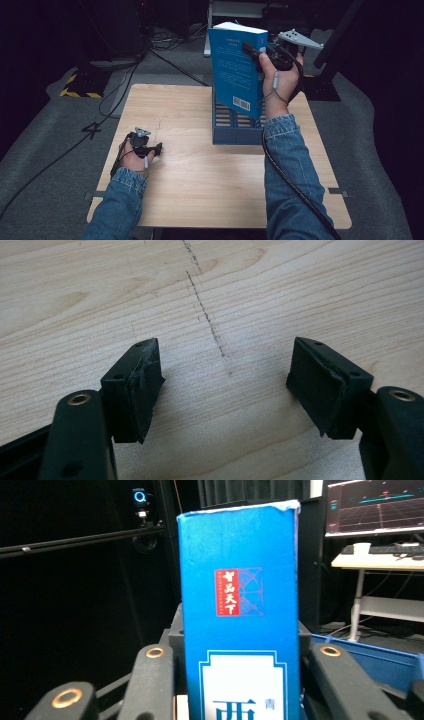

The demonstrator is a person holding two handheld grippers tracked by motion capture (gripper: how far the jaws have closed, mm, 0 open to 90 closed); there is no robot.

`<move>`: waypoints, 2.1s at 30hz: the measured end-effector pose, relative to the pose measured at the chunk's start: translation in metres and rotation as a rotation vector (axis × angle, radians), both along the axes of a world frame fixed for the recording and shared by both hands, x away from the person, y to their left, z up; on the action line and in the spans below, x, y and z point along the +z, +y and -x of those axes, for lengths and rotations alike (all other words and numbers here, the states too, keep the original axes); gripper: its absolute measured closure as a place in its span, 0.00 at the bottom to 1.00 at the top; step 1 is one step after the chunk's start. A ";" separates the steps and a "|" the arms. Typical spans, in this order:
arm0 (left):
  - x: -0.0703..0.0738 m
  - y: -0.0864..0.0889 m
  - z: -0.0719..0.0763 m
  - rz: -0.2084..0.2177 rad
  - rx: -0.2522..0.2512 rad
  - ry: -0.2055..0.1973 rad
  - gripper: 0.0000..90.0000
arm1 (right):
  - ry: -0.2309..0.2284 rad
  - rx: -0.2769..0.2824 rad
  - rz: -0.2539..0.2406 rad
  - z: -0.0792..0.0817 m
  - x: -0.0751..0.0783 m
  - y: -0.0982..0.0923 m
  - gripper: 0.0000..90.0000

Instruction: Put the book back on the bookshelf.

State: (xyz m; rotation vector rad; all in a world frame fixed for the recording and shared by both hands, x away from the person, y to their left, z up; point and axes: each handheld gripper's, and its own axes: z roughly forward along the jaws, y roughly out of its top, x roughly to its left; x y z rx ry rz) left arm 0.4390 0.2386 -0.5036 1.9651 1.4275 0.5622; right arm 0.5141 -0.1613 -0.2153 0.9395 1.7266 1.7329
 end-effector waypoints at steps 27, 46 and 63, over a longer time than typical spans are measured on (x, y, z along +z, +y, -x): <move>0.000 0.000 0.002 -0.001 0.001 -0.003 0.33 | 0.123 -0.135 -0.058 -0.047 -0.027 -0.016 0.69; 0.000 0.000 0.001 0.000 0.000 0.000 0.33 | 0.052 -0.174 -0.046 -0.073 -0.058 0.038 0.68; 0.000 -0.001 0.001 0.000 0.001 0.000 0.33 | 0.130 -0.194 0.097 -0.066 -0.110 0.069 0.67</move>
